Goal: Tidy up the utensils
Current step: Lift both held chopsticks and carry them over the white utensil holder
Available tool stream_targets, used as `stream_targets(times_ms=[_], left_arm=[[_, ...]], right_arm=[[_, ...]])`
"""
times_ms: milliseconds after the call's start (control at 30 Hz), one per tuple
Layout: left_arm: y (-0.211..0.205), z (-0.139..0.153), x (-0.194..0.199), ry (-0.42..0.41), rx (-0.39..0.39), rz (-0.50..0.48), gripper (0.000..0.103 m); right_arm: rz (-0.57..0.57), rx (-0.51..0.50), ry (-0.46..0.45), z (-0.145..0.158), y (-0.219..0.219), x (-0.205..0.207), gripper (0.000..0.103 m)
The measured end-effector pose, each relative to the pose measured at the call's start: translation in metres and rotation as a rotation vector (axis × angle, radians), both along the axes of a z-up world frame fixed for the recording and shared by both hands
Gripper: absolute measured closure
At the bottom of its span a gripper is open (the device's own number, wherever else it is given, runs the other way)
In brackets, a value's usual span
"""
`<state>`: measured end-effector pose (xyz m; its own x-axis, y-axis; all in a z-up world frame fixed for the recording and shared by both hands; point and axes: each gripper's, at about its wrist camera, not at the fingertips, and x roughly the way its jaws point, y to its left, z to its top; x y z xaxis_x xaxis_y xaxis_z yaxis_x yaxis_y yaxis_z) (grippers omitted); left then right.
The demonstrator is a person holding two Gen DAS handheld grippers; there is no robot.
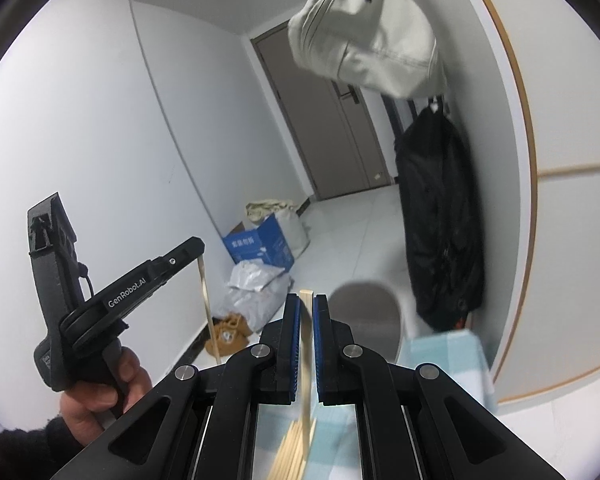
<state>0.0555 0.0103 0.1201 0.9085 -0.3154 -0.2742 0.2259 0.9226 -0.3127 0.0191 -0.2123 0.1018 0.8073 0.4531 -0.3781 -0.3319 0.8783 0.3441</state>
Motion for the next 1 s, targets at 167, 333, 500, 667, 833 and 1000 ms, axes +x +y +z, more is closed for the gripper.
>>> stream_targets(times_ms=[167, 333, 500, 667, 833, 1000], left_arm=[[-0.014, 0.018, 0.019, -0.059, 0.013, -0.009, 0.101], [-0.028, 0.027, 0.045, -0.105, 0.017, -0.008, 0.101], [-0.036, 0.021, 0.068, -0.143, 0.027, -0.016, 0.101], [-0.039, -0.002, 0.091, -0.124, 0.029, -0.017, 0.101], [-0.044, -0.020, 0.103, -0.108, 0.040, -0.047, 0.101], [-0.048, -0.035, 0.095, -0.121, 0.085, -0.085, 0.101]], right_arm=[[-0.011, -0.014, 0.012, 0.033, -0.010, 0.030, 0.098], [-0.042, -0.004, 0.001, 0.054, -0.017, 0.064, 0.098], [-0.081, -0.020, -0.039, 0.062, -0.021, 0.091, 0.098], [-0.107, -0.059, -0.056, 0.054, -0.021, 0.110, 0.098], [-0.119, -0.082, -0.063, 0.039, -0.021, 0.122, 0.098], [-0.103, -0.087, -0.045, 0.025, -0.018, 0.136, 0.098]])
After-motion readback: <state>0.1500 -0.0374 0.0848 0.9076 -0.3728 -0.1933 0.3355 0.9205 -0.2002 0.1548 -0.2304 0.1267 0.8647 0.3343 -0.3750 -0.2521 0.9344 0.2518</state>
